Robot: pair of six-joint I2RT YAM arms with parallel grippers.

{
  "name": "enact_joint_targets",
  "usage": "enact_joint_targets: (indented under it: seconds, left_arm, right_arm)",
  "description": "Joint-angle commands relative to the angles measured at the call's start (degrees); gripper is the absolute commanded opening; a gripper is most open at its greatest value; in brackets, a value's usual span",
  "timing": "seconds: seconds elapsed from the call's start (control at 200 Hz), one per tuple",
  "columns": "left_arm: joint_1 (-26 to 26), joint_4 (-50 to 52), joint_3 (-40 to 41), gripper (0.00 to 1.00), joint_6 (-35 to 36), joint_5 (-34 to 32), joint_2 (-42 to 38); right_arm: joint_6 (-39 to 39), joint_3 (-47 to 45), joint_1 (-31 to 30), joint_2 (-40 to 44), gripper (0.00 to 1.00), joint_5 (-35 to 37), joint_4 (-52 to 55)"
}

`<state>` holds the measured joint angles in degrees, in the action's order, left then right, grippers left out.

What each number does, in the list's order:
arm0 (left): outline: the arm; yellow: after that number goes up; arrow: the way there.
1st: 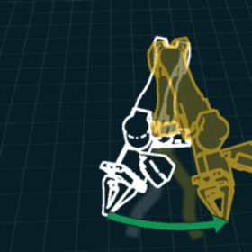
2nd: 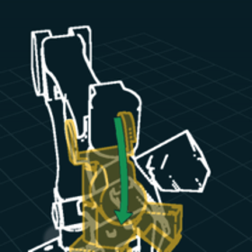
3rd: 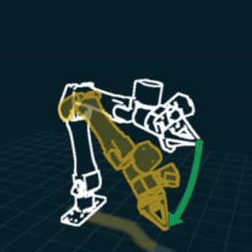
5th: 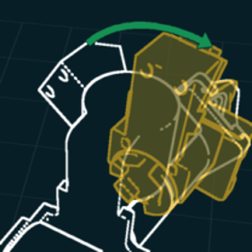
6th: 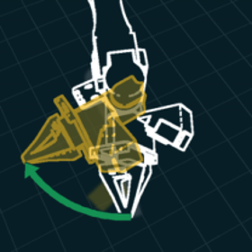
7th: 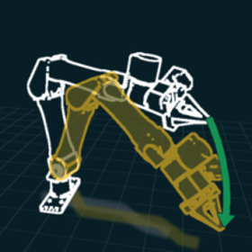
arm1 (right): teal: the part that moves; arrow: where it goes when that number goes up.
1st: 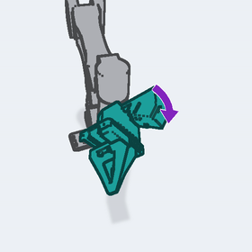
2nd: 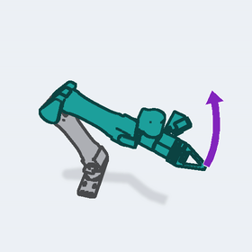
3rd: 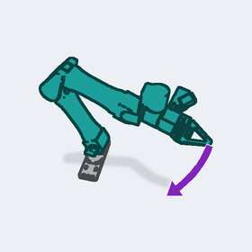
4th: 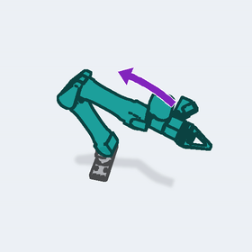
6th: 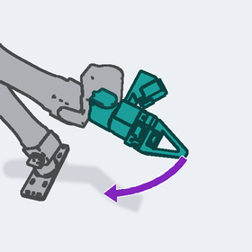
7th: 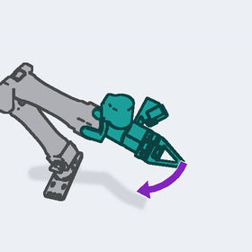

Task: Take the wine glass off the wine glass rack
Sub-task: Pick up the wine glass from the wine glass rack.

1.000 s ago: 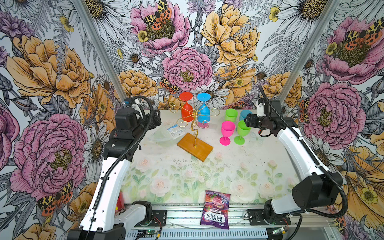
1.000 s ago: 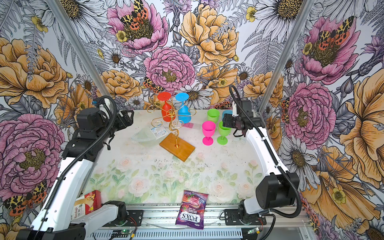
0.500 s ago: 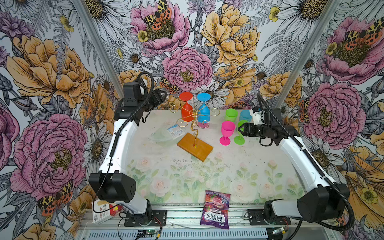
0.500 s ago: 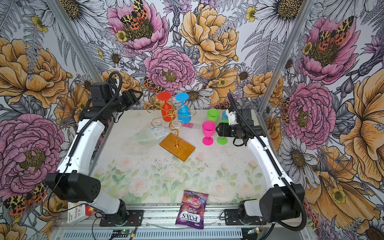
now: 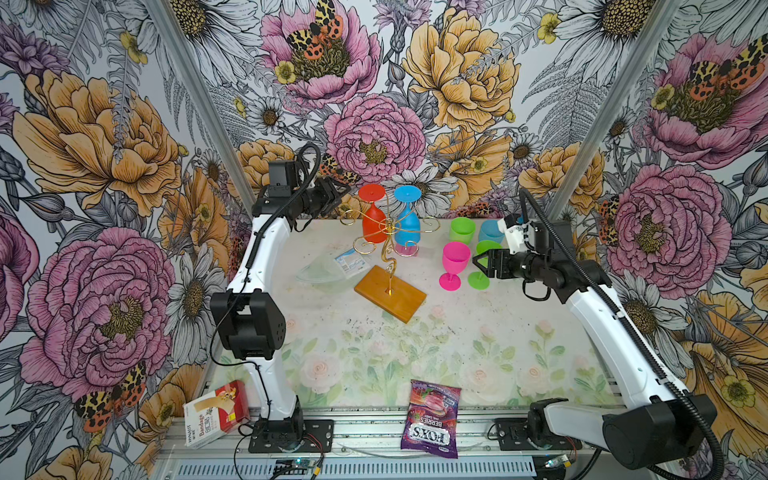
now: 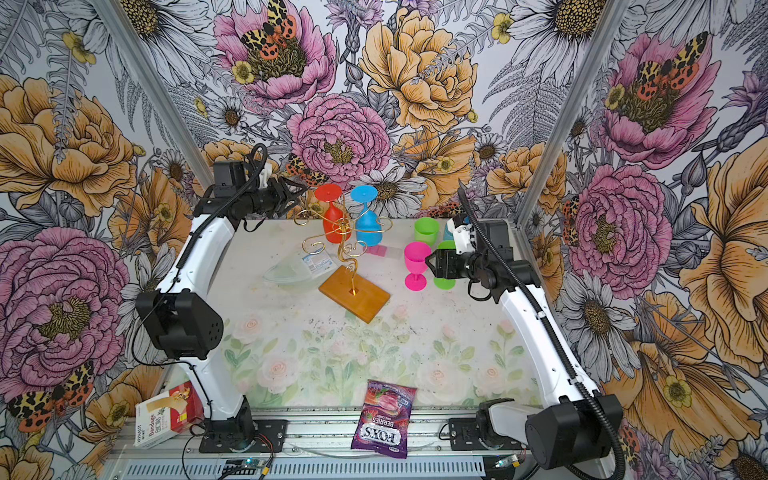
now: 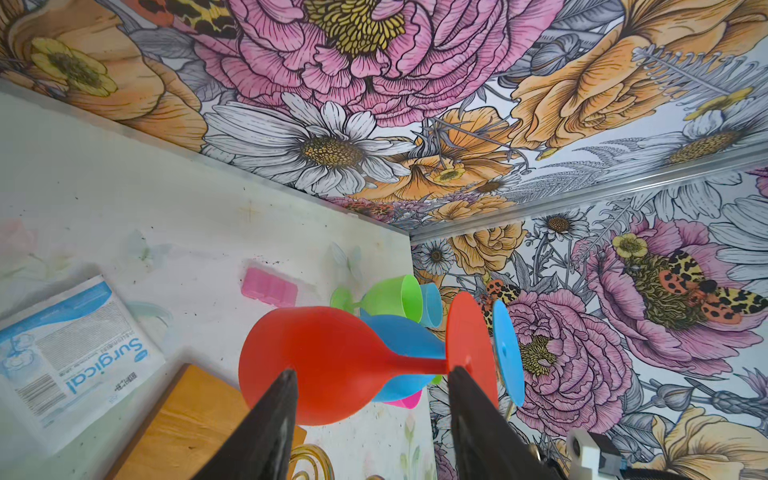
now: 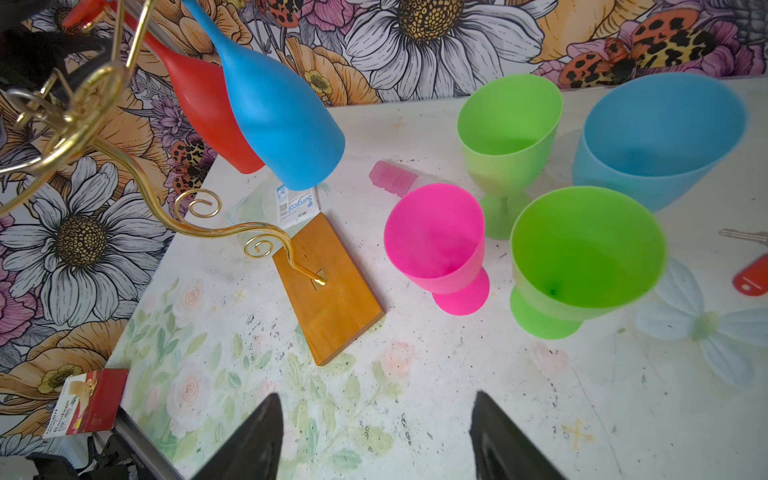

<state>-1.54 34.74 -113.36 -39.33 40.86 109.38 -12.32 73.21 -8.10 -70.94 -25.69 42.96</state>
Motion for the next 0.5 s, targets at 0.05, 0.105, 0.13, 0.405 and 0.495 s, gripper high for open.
enact_joint_targets:
  seconds: [0.05,0.105,0.13,0.405,0.495]
  left_arm:
    - [-1.3,-0.5,-2.9,0.56,-1.1,3.9,-0.2]
    - [-1.3,-0.5,-3.0,0.56,-1.4,3.5,-0.1]
    - [-1.3,-0.6,-3.1,0.55,-1.4,3.6,0.0]
    - [-2.1,-0.5,-4.1,0.49,-1.9,5.5,0.7]
    - [-2.2,-0.5,-3.9,0.46,-2.0,5.4,1.0]
  right_arm:
    - [0.0,0.1,-0.6,1.7,0.72,-1.8,-0.8]
    - [0.0,0.1,-0.6,1.8,0.72,-1.9,-0.9]
    - [0.0,0.0,-0.6,1.9,0.72,-1.8,-0.9]
    - [-0.3,-0.6,-0.7,2.0,0.72,-1.3,-0.9]
    - [-0.3,-0.7,-0.8,2.1,0.72,-1.2,-1.0]
